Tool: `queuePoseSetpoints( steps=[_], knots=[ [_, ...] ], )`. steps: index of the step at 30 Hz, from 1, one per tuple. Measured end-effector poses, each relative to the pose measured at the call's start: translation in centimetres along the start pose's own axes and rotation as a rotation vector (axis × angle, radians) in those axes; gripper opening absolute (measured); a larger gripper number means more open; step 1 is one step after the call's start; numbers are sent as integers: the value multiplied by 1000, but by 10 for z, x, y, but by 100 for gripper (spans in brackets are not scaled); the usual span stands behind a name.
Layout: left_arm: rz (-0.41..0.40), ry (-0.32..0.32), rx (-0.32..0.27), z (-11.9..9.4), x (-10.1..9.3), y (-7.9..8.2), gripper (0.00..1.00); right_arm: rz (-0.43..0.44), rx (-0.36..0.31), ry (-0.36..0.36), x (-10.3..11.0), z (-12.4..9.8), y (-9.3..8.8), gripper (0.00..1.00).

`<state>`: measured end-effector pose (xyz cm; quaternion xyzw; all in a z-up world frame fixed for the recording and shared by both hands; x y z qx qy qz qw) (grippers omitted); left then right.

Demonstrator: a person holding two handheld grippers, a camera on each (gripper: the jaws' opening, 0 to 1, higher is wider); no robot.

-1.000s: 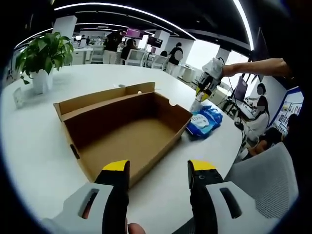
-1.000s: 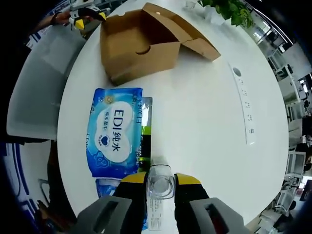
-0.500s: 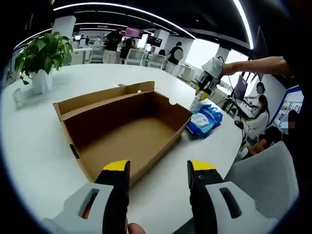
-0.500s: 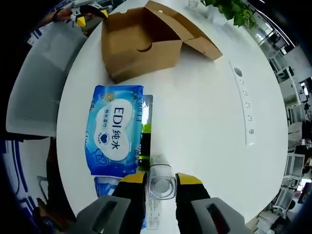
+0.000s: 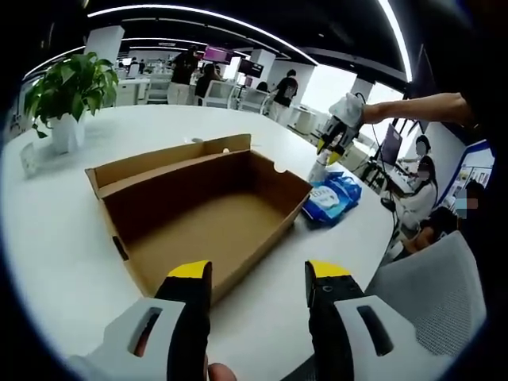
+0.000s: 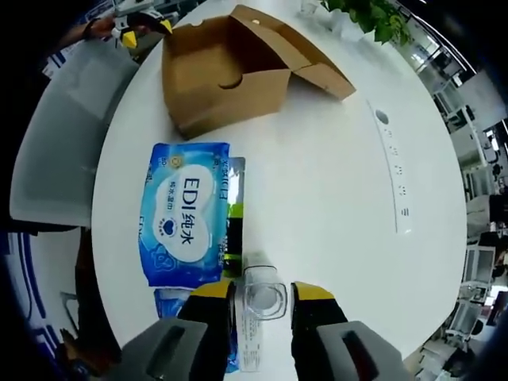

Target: Operate the shoe box by opening the lid, removing the specified soft item, and placing it in the target area until the item is outside and the box remains undamaged.

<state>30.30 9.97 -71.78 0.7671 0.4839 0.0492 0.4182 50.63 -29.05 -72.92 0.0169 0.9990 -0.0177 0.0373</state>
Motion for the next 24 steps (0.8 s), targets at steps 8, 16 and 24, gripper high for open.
queuePoseSetpoints(
  steps=[8, 16, 24],
  knots=[
    [0, -11, -11, 0, -2, 2, 48, 60, -22, -30, 5, -19, -5, 28],
    [-25, -11, -55, -4, 2, 9, 48, 324, -178, -84, 6, -49, -12, 30],
    [8, -26, -49, -4, -8, 9, 49, 597, -373, -127, 12, -70, -13, 31]
  ],
)
Point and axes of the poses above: the point that each gripper's makers call its tool centre point, and the gripper's own axes: z roughly forward along the fingers, x roughly to its left, y roughly out of its top, the point moved 4 cm from there along -z, roughly backward along the fingers, and after that the axes turned 9 degrees about x, right-handed, at the moved point
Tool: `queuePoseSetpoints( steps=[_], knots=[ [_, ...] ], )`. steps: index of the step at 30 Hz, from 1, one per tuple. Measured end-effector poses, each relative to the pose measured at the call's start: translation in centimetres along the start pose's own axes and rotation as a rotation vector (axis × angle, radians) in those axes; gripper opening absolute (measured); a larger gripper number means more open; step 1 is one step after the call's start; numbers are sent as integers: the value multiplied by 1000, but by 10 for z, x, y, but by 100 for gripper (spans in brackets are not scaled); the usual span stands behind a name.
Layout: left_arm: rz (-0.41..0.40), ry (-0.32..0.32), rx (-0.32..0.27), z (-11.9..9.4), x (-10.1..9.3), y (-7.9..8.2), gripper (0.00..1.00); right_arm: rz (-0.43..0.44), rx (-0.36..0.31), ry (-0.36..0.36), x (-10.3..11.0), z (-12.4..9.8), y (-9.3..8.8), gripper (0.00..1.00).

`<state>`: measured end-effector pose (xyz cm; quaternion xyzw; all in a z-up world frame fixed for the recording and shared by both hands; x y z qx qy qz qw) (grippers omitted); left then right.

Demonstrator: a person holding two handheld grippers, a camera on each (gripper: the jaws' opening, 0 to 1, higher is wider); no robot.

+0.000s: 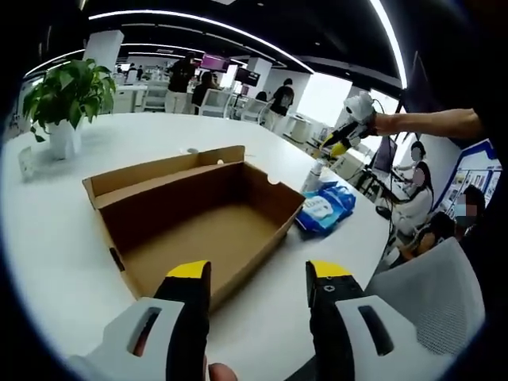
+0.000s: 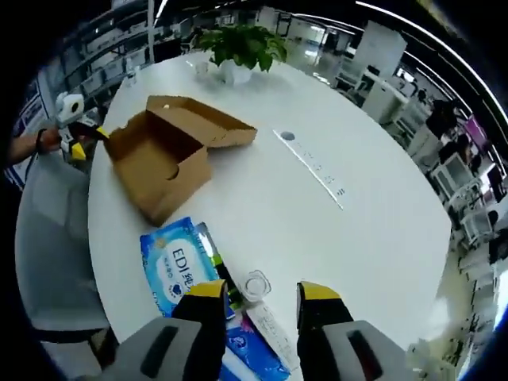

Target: Operate the shoe box by opening the lid, removing the specified soft item, and placing it in the target area until the item is outside and the box remains undamaged.

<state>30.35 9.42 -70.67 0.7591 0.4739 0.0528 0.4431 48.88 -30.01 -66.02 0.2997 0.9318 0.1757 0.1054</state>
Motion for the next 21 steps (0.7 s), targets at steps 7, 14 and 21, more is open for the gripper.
queuePoseSetpoints(
  steps=[7, 14, 21],
  knots=[
    [-10, -4, -23, -3, 0, 3, 49, 225, -183, -3, 17, -12, 1, 33],
    [-10, -6, -23, -2, -2, 4, 50, 257, -290, -34, 42, -20, -1, 36],
    [-31, 0, -39, -5, 2, 6, 50, 335, -379, -53, 67, -23, -2, 36]
  ],
)
Point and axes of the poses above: the point that each gripper's makers call its tool centre point, and the gripper's own axes: z roughly forward along the fingers, x roughly to its left, y roughly out of its top, the point moved 4 cm from there along -z, roughly backward along the fingers, and after that the axes turned 9 degrees about x, right-handed, at the moved point
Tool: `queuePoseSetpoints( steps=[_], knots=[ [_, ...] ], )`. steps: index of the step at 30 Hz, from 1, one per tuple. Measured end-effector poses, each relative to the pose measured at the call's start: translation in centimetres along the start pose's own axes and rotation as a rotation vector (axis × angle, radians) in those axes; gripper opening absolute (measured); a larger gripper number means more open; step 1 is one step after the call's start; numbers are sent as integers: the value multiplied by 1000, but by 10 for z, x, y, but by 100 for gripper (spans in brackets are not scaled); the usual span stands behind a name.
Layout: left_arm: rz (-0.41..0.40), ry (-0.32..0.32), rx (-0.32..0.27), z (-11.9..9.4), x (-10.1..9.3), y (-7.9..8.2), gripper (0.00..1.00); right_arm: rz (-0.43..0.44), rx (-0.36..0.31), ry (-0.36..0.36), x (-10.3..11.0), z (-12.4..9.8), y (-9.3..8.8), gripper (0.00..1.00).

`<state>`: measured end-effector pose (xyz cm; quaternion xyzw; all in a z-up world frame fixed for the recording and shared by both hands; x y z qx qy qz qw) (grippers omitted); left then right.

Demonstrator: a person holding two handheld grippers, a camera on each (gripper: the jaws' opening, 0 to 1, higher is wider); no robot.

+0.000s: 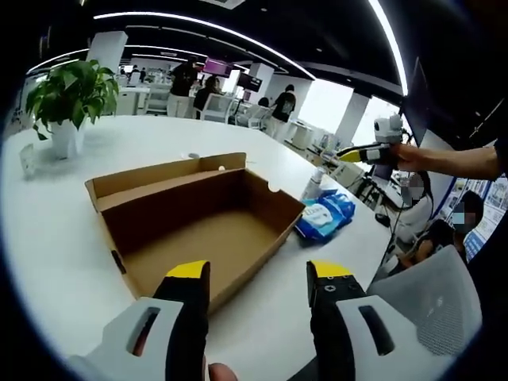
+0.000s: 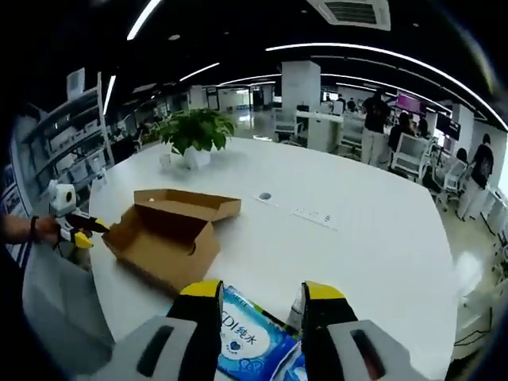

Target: Operate the shoe box by opening the lid, removing the specified soft item, and placing it in the target area until the item is outside and the box remains undamaged.

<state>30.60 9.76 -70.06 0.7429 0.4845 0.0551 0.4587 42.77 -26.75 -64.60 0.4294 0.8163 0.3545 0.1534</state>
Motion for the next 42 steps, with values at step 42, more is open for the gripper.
queuePoseSetpoints(
  steps=[42],
  knots=[
    [-215, 409, -20, -22, 86, -16, 57, 253, -143, 39, 136, 28, -69, 42]
  ],
)
Point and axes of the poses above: the point that each gripper's makers call its tool centre point, and the gripper's own axes: z roughly forward along the fingers, x roughly to its left, y roughly out of its top, the point moved 4 cm from there along -z, roughly backward along the fingers, and after that the axes turned 9 degrees about x, right-handed, at the moved point
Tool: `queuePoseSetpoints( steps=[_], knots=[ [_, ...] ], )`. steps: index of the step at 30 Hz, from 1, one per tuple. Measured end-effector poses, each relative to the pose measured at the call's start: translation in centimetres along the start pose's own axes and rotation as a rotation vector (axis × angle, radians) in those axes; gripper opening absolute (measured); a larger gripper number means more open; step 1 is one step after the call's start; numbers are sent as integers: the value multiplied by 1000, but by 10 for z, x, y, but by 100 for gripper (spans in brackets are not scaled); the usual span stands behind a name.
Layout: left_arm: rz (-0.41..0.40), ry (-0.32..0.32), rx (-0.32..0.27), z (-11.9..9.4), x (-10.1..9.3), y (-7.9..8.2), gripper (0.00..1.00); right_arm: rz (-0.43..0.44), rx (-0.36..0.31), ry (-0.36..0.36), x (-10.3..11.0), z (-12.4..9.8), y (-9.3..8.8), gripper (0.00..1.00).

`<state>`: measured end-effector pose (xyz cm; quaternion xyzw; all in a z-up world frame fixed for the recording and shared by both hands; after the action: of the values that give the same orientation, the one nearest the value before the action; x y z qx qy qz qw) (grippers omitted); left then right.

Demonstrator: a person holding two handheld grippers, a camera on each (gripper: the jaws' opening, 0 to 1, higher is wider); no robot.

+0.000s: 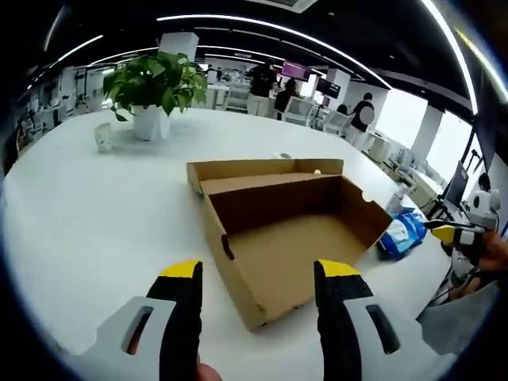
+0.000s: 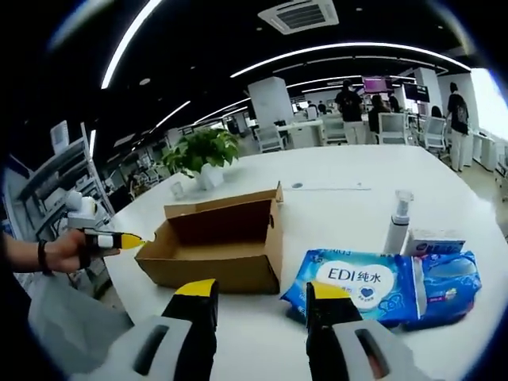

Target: Operate the shoe box by opening the lid, removing the specified soft item, and placing it in the target area until the item is outside and the box remains undamaged.

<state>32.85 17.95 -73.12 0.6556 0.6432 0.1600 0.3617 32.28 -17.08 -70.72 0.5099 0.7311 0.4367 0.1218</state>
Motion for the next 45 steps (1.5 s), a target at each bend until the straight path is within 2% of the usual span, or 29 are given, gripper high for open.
queuePoseSetpoints(
  steps=[8, 21, 24, 27, 30, 40, 45],
  knots=[
    [-14, 23, 66, 14, -1, -15, 49, 9, -35, -19, 10, -6, 2, 41],
    [-61, 51, 94, 15, 0, -22, 37, 7, -33, -36, 30, -5, -6, 38],
    [-41, 62, 106, 14, 1, -23, 31, 14, -37, -40, 31, -5, -8, 37],
    [-37, 38, 102, 13, 0, -22, 28, 22, -40, -41, 33, -6, -10, 37],
    [-7, 30, 100, 11, -1, -21, 20, 31, -42, -48, 32, -7, -13, 36],
    [1, 36, 97, 9, 10, -21, 17, 34, -29, -58, 33, -9, -18, 36],
    [8, 66, 94, 6, 14, -23, 15, 31, -17, -45, 34, -7, -20, 36]
  ],
)
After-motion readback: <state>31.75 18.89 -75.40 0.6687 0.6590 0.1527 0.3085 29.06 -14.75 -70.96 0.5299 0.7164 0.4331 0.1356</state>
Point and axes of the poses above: the point that each gripper's makers call its tool centre point, and the gripper's own axes: z roughly forward along the fingers, x roughly to its left, y roughly out of its top, the point moved 4 cm from there along -z, roughly backward along the fingers, and after that the axes turned 9 degrees about x, right-handed, at the moved point
